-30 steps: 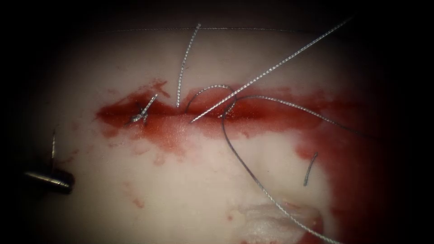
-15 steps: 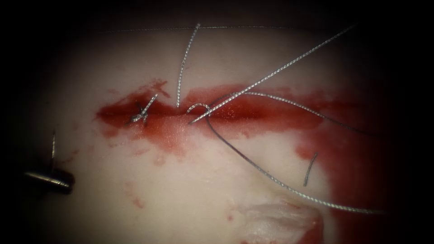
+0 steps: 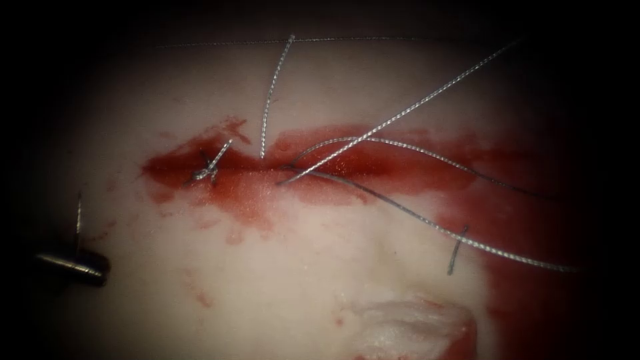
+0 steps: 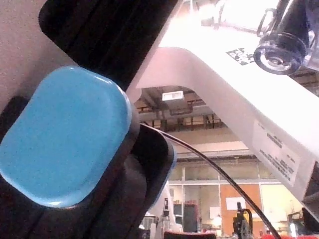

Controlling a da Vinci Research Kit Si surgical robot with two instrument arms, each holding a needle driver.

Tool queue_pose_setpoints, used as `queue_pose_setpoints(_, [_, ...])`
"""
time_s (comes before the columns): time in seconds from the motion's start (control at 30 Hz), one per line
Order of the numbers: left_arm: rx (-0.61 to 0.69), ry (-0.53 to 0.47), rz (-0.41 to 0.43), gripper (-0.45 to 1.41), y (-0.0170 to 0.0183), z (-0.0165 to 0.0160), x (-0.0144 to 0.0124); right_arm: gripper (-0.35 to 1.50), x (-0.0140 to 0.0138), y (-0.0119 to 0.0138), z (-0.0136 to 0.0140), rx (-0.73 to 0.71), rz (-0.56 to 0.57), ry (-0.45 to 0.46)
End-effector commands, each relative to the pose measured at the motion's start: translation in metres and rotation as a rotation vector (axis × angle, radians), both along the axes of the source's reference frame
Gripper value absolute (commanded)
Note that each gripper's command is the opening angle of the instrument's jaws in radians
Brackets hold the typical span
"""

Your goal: Wound Closure

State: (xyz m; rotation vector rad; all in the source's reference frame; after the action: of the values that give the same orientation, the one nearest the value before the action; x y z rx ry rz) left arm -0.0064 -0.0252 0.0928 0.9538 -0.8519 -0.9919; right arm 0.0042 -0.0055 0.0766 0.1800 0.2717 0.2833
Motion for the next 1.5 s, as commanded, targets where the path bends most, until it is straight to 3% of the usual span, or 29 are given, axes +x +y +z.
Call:
queue_pose_setpoints(0.03, [-0.006,-0.003,-0.002,-0.45,0.0011,-0.0003,-0.0006,-0.35,0.0009,0.0013,-0.0002,-0.006,0.002,0.003])
queue_pose_setpoints(0.23, [-0.006,-0.003,-0.002,-0.45,0.0011,-0.0003,-0.0006,-0.35,0.0010,0.0010,-0.0003,0.002,0.010,0.000])
queue_pose_setpoints(0.47, [-0.007,-0.002,-0.003,-0.45,0.0011,-0.0003,-0.0006,-0.35,0.0032,-0.0005,0.0002,0.065,0.002,-0.018])
queue_pose_setpoints(0.63, [-0.007,-0.002,-0.003,-0.45,0.0011,-0.0002,-0.0006,-0.35,0.0084,-0.0038,0.0020,0.186,-0.067,-0.002])
queue_pose_setpoints(0.73, [-0.007,-0.003,-0.003,-0.45,0.0011,-0.0002,-0.0006,-0.35,0.0136,-0.0079,0.0042,0.317,-0.125,0.008])
queue_pose_setpoints(0.87, [-0.007,-0.003,-0.003,-0.45,0.0011,-0.0002,-0.0006,-0.35,0.0166,-0.0104,0.0056,0.393,-0.166,0.018])
queue_pose_setpoints(1.27, [-0.007,-0.003,-0.003,-0.45,0.0011,-0.0002,-0.0006,-0.35,0.0184,-0.0113,0.0061,0.396,-0.200,0.041])
queue_pose_setpoints(1.3, [-0.007,-0.003,-0.003,-0.45,0.0012,-0.0002,-0.0006,-0.13,0.0185,-0.0113,0.0060,0.398,-0.197,0.046])
queue_pose_setpoints(1.37, [-0.006,-0.003,-0.003,-0.45,0.0012,-0.0002,-0.0006,0.52,0.0186,-0.0110,0.0056,0.391,-0.224,0.093])
queue_pose_setpoints(1.5, [-0.006,-0.003,-0.002,-0.45,0.0012,-0.0002,-0.0006,0.71,0.0184,-0.0098,0.0037,0.409,-0.222,0.189])
